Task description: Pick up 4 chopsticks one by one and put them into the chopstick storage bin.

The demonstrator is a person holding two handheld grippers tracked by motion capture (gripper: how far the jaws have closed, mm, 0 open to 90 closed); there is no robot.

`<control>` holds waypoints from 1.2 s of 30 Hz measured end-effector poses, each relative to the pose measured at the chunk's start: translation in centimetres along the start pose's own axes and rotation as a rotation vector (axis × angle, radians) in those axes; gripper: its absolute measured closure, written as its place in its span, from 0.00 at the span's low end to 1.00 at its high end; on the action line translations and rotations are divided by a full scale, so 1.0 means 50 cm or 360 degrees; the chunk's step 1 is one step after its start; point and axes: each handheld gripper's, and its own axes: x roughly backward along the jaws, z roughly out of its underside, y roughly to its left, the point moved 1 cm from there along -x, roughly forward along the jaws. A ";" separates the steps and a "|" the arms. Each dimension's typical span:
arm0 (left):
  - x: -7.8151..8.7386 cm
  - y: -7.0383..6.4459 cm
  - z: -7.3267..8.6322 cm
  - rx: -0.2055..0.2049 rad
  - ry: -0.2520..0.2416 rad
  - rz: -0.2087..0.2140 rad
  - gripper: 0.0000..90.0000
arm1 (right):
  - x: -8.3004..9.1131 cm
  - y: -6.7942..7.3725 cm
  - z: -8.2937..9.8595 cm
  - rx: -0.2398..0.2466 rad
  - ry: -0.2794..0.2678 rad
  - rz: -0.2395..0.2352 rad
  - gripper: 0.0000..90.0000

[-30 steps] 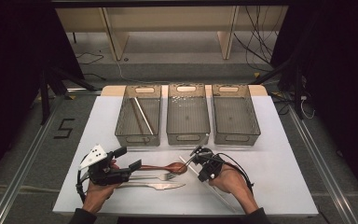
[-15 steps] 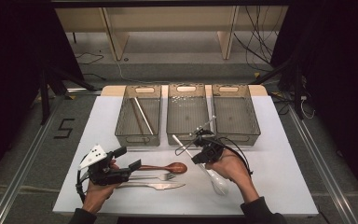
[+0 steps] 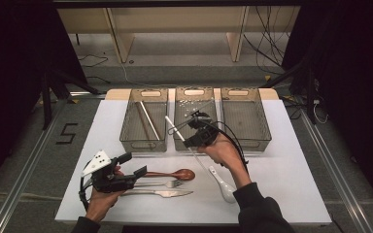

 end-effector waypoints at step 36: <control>0.002 0.002 -0.001 0.0009 -0.0009 0.0009 0.18 | -0.049 -0.001 -0.201 -0.0112 -0.0265 -0.0029 0.94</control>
